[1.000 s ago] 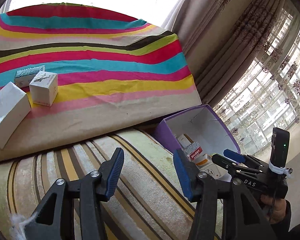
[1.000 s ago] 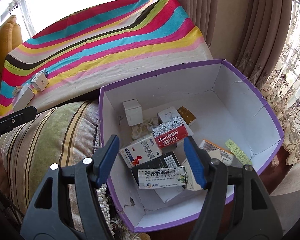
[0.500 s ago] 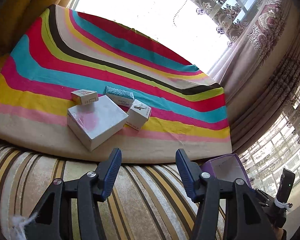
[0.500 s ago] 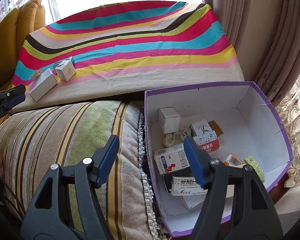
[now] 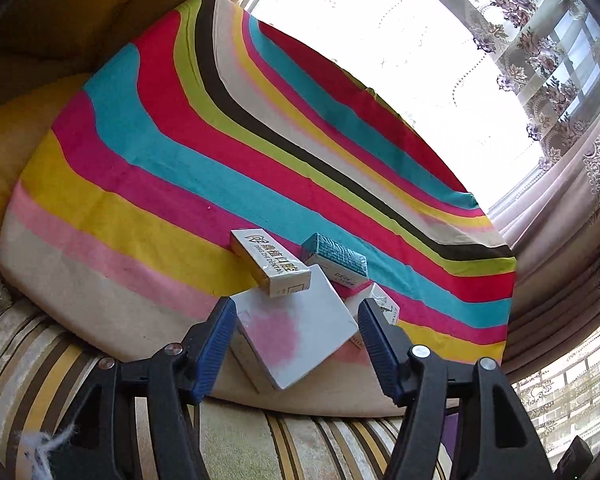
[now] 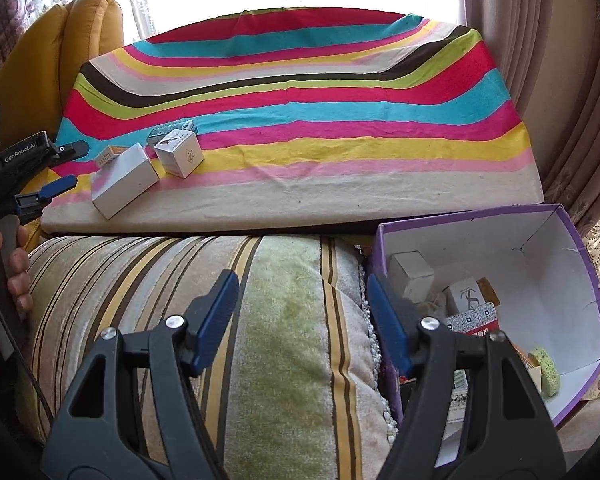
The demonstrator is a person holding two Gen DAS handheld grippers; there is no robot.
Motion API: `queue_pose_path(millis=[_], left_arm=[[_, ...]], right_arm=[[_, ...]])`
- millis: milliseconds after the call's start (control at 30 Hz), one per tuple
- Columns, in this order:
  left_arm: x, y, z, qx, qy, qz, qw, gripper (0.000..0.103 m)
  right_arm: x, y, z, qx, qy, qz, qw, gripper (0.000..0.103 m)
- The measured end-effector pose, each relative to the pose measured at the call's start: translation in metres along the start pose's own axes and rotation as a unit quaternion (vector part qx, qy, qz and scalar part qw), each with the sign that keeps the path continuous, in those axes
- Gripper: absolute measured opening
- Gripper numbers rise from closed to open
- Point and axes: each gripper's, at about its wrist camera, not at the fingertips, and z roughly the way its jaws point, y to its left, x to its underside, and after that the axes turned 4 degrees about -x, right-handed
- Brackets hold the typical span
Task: Organize objects
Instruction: 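Move both open tools back to the boxes on the striped cloth, then grasp the white dental-print box with the left tool while the right grasps the saxophone box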
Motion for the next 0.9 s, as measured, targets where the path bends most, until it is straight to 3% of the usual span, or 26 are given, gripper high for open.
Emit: queue_pose_path(millis=[167,433,633,767,900], left_arm=[[-0.013,-0.008,0.017,-0.042,-0.004,-0.003,0.9991,0.071],[-0.02,-0.007,0.048,-0.089,0.028,0.008,0.9956,0.071],[-0.019,-0.007,0.054,-0.083,0.04,0.024,0.9954,0.044],[-0.02,-0.008,0.053,-0.077,0.034,0.027,0.9961,0.036],[-0.018,-0.005,0.049,-0.069,0.027,0.026,0.997,0.035]], right_arm=[[-0.011,0.015,0.014,-0.01,0.007,-0.01,1.0,0.07],[-0.036,0.039,0.034,-0.028,0.005,-0.008,1.0,0.073],[-0.058,0.059,0.054,-0.044,0.005,0.006,0.999,0.076],[-0.07,0.071,0.065,-0.053,0.0,0.02,0.998,0.076],[-0.081,0.08,0.076,-0.059,-0.002,0.04,0.997,0.076]])
